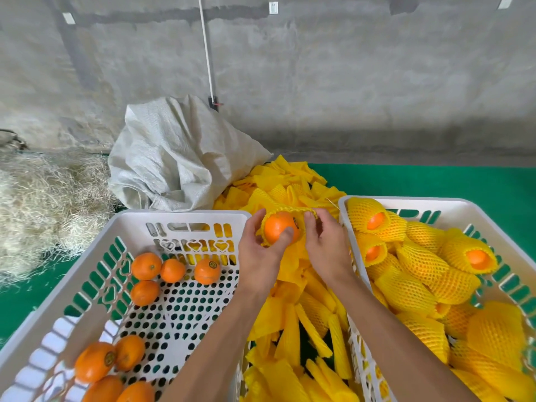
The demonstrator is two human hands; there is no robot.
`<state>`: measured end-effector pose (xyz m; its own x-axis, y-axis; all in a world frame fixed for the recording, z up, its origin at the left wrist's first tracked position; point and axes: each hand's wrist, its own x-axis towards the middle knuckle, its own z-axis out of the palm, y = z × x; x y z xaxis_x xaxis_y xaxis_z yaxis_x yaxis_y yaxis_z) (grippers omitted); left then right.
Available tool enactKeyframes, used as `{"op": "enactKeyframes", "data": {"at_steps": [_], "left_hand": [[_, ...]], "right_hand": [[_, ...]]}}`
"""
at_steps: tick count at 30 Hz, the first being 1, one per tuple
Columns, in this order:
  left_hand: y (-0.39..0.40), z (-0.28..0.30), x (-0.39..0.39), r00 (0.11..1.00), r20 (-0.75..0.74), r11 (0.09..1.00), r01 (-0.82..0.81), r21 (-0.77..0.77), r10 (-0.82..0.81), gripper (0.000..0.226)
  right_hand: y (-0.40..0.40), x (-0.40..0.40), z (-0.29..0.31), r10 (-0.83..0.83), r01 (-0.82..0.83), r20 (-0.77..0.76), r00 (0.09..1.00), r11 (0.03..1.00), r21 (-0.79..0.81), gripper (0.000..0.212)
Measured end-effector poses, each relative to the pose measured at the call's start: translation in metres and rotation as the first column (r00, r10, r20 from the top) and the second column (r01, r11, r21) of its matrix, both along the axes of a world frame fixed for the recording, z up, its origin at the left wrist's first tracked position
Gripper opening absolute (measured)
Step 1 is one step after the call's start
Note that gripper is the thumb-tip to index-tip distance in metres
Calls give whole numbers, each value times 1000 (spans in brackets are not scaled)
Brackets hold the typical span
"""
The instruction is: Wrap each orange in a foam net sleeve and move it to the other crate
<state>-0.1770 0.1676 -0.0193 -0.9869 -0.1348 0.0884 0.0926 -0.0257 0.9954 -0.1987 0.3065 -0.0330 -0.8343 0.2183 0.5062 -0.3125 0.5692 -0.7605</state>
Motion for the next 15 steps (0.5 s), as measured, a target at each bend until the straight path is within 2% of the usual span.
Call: {"op": "enactKeyframes", "data": {"at_steps": [4, 7, 9, 12, 15], "left_hand": [[3, -6, 1, 999, -39, 995, -31, -92, 27, 65], [1, -7, 0, 998, -45, 998, -35, -59, 32, 61], [2, -8, -2, 995, -91, 992, -61, -106, 51, 58], [2, -10, -4, 993, -67, 994, -101, -44, 98, 44], [-1, -12, -5, 993, 35, 992, -116, 53, 114, 42]], "right_hand": [[-6, 8, 5, -71, 76, -96, 993, 996, 50, 19], [-9, 14, 10, -20, 87, -248, 969, 960, 265, 26], [-9, 15, 13, 59, 64, -290, 955, 916, 396, 28], [-8, 15, 14, 72, 47, -245, 967, 892, 449, 23], [-8, 13, 6, 41, 3, -83, 996, 880, 475, 29]]}}
